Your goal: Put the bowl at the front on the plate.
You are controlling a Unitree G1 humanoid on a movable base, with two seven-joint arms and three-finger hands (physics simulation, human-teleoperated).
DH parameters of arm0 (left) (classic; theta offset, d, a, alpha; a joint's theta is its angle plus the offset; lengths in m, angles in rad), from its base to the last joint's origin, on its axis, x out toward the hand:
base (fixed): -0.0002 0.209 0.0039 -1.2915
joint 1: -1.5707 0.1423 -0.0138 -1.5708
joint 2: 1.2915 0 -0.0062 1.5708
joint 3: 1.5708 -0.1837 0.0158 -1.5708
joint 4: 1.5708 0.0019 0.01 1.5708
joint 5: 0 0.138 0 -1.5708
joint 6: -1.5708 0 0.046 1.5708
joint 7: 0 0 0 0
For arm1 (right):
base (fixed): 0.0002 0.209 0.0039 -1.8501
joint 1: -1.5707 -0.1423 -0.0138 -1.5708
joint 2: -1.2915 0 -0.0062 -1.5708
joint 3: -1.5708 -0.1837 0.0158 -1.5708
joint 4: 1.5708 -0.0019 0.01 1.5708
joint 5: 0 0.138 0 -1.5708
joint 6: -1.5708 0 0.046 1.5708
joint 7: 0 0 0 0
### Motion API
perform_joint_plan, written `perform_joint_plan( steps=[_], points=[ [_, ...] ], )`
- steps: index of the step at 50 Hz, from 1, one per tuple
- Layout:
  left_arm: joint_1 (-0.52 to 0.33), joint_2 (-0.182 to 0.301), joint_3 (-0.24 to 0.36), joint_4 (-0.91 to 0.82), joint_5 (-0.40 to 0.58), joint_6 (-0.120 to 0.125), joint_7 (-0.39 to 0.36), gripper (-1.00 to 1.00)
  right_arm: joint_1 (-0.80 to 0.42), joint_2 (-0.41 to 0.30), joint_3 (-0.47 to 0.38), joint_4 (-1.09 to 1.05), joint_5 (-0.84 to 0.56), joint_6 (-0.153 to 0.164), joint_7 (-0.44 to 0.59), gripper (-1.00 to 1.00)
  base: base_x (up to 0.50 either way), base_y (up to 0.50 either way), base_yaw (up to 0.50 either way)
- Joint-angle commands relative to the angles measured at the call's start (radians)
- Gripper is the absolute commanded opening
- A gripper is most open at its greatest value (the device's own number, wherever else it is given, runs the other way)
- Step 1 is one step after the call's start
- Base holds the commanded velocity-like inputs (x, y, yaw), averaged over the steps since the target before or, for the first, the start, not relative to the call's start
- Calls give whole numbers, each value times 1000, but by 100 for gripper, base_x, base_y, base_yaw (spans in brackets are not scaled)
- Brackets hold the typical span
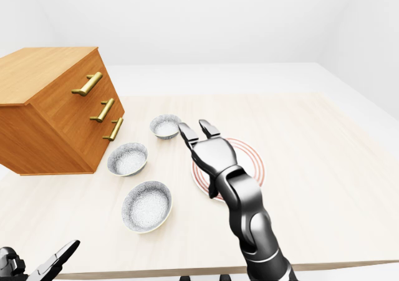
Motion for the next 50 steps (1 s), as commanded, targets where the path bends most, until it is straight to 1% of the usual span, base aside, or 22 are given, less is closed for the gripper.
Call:
perform_joint_plan(
  steps=[1,4,6,12,14,16,45,50],
  points=[
    [1,0,2,-4,-5,1,-2,100,3,59,25,52,-309,0,44,100,0,0,0],
    [0,0,5,-6,-6,1,-3,100,-4,67,33,51,-359,0,44,100,0,0,0],
    [0,0,4,-6,-6,1,-3,100,6,77,38,60,-365,0,44,100,0,0,0],
    [-3,0,7,0,-7,1,-6,100,26,85,41,70,-354,0,44,100,0,0,0],
    [-4,1,4,6,-6,-3,-6,100,27,83,42,70,-356,0,44,100,0,0,0],
    [2,1,6,-7,-12,1,-5,100,29,83,45,70,-358,0,44,100,0,0,0],
    [0,-1,8,-8,-10,1,-6,100,33,85,47,63,-365,0,44,100,0,0,0],
    [-2,2,5,-3,-9,1,-1,100,13,105,69,107,-375,0,44,100,0,0,0]
  ],
)
